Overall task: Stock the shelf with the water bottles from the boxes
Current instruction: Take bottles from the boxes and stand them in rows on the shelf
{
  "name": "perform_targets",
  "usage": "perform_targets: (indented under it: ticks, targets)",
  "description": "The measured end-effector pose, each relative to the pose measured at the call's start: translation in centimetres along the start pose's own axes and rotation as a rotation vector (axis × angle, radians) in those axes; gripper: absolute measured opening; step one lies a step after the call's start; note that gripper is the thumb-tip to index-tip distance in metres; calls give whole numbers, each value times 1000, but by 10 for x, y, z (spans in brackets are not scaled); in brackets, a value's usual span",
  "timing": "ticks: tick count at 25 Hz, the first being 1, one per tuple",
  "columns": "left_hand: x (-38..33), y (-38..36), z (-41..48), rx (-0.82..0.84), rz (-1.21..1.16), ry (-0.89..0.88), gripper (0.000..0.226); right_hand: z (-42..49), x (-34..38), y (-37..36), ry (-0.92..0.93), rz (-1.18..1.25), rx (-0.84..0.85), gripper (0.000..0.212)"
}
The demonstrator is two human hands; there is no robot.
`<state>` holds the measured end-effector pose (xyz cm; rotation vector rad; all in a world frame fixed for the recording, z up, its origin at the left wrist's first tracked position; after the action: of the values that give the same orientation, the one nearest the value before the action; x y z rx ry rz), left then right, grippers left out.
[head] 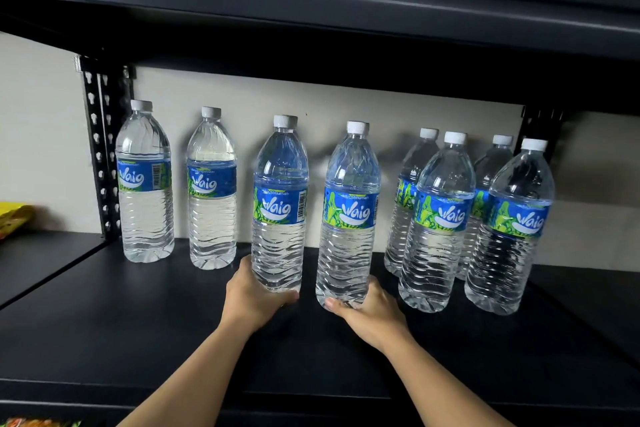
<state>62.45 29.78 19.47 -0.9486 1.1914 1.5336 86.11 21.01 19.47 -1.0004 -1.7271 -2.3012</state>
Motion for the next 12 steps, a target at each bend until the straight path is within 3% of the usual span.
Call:
perform_targets:
  ticks: [12]
  targets:
    - [1,0,1,-5,-16,-3,86,-2,4,2,15,-36,12,82]
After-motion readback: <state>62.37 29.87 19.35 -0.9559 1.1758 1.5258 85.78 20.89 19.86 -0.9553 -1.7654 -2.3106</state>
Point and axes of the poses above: each hand's wrist, its own z-axis towards the middle knuckle, its own y-axis out of the back of the hand, x = y × z, the point moved 8 cm from there along z, towards the middle knuckle, and after that the axes turned 9 degrees about -z, right-handed, at the moved point
